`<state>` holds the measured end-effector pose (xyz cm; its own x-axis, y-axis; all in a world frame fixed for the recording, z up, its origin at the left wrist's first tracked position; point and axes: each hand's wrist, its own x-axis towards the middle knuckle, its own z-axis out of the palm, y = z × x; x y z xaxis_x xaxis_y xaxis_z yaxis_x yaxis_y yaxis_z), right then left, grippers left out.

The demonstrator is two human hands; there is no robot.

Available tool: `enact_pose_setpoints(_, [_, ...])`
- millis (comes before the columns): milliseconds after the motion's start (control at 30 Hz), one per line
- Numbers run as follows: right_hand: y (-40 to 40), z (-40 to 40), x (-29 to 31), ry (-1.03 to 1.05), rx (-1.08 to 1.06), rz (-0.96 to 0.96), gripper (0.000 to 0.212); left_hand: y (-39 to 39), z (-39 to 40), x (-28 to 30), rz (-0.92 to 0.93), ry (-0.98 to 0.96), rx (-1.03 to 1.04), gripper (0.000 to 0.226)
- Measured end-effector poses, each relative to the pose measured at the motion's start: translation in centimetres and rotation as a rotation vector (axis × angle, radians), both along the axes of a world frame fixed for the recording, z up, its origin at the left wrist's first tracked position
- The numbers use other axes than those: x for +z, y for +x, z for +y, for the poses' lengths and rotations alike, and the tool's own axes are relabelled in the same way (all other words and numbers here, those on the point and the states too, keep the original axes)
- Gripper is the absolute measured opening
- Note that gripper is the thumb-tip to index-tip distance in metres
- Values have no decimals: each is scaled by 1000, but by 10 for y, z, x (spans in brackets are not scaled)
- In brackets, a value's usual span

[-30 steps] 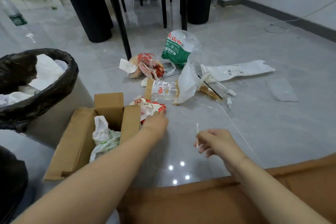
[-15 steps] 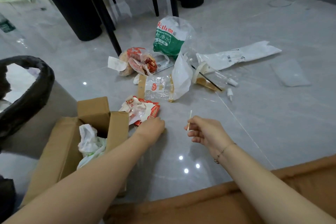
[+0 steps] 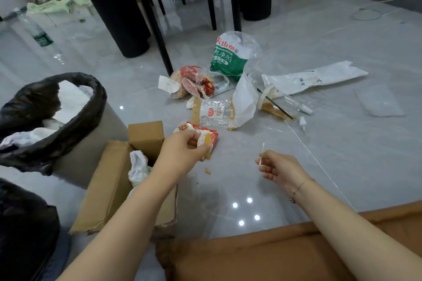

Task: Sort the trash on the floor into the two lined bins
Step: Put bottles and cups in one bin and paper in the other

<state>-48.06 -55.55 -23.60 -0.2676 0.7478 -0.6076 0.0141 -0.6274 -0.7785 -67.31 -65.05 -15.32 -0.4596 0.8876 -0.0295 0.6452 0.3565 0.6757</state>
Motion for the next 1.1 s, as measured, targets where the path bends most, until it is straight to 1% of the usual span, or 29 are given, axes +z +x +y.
enact_pose_setpoints(67, [-5, -8, -6, 22, 102, -56, 19, -10, -15, 17, -71, 75, 86, 10])
enact_pose_setpoints(133, [-13, -16, -12, 77, 242, -145, 18, -21, -30, 27, -143, 121, 157, 10])
enact_pose_setpoints(200, [-27, -18, -18, 203, 362, -249, 17, -32, -43, 29, -209, 127, 199, 12])
enact_pose_setpoints(300, [-59, -12, -29, 442, 465, -423, 21, -47, -48, 25, -301, 97, 270, 14])
enact_pose_setpoints(400, [-101, -12, -41, 581, 584, -551, 14, -61, -41, 22, -401, 125, 323, 13])
enact_pose_setpoints(467, [-127, -15, -47, 672, 650, -631, 15, -67, -36, 19, -447, 142, 342, 13])
enact_pose_setpoints(533, [-150, -19, -51, 749, 691, -690, 18, -71, -34, 15, -465, 138, 346, 13])
enact_pose_setpoints(600, [-168, -22, -56, 812, 721, -731, 16, -74, -33, 15, -483, 143, 349, 13])
enact_pose_setpoints(700, [-186, -22, -64, 896, 710, -767, 19, -78, -31, 15, -517, 163, 356, 12])
enact_pose_setpoints(800, [-192, -23, -57, 997, 768, -859, 21, -78, -30, 15, -525, 168, 350, 11])
enact_pose_setpoints(933, [-197, -19, -47, 1096, 825, -970, 26, -78, -29, 14, -514, 148, 350, 16])
enact_pose_setpoints(1033, [-193, -14, -46, 1171, 919, -1054, 27, -76, -29, 13, -499, 146, 351, 15])
enact_pose_setpoints(1067, [-189, -13, -47, 1219, 961, -1087, 25, -75, -29, 13, -501, 145, 349, 13])
enact_pose_setpoints(1100, [-185, -9, -49, 1306, 959, -1130, 19, -74, -29, 13, -506, 144, 343, 12])
